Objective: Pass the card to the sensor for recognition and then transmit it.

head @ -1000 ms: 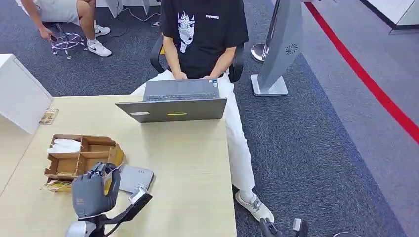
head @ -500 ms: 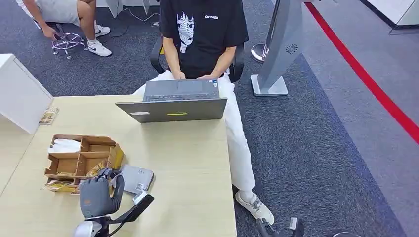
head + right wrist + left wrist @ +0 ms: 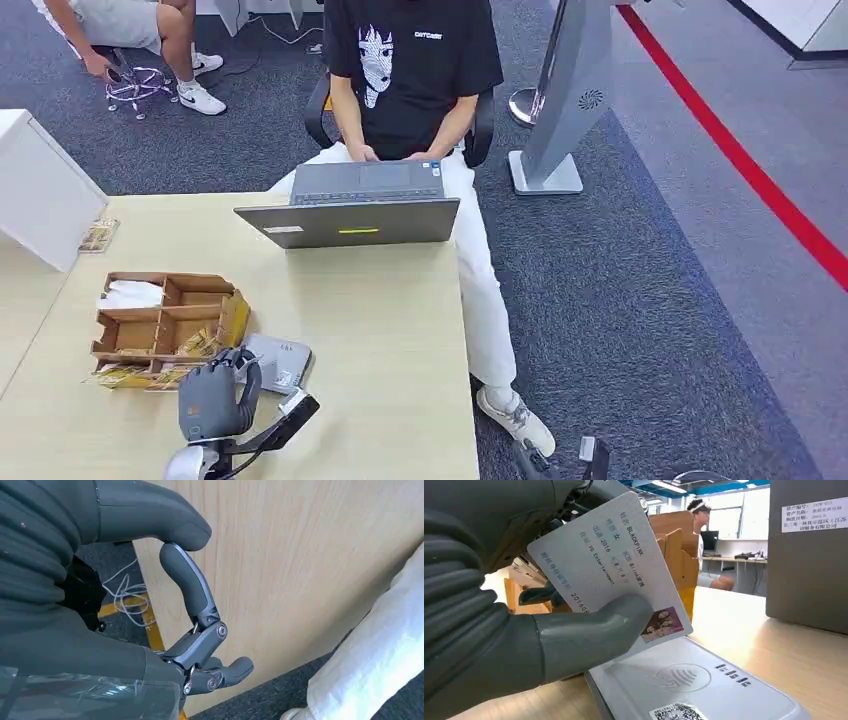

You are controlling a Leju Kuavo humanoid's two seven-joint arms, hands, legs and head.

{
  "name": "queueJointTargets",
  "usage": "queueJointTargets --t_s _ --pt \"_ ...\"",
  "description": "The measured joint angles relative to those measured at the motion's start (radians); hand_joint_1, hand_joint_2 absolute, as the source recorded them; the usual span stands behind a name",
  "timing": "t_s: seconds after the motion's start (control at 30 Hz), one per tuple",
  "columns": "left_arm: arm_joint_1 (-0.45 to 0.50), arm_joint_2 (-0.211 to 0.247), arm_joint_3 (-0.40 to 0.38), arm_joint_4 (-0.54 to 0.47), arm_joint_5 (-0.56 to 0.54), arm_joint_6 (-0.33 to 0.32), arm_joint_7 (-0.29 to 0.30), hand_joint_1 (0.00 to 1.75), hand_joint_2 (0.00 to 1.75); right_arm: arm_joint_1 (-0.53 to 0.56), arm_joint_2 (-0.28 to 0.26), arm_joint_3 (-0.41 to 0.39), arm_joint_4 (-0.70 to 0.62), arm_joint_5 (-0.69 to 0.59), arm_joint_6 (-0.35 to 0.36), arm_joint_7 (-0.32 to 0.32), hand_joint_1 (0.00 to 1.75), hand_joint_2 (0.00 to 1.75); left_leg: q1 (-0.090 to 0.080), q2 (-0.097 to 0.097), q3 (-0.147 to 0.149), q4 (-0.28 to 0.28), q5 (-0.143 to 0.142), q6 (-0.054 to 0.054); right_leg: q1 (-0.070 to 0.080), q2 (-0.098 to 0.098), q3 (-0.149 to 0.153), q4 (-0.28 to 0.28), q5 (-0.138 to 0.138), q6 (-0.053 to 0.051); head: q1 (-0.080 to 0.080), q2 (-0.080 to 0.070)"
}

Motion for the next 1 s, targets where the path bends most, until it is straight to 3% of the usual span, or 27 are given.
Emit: queueJointTargets --t_s 0.7,1.0 --pt "-0.017 0.0 0.007 0.033 0.0 0.001 -0.001 1.75 1.75 -0.001 0.003 -0.002 0.0 0.005 0.001 -0.002 0.0 1.75 0.0 0.0 0.0 0.0 0.002 0.0 0.0 0.0 0.001 0.0 0.001 0.001 0.0 0.0" --pt "-0.031 -0.004 0.01 0.049 0.007 -0.004 -0.021 1.75 1.75 -0.012 0.006 -0.009 0.0 -0.001 0.039 -0.001 0.0 1.75 0.0 0.0 0.0 0.0 0.003 0.002 0.0 -0.001 0.001 0.0 0.002 0.001 0.0 0.0"
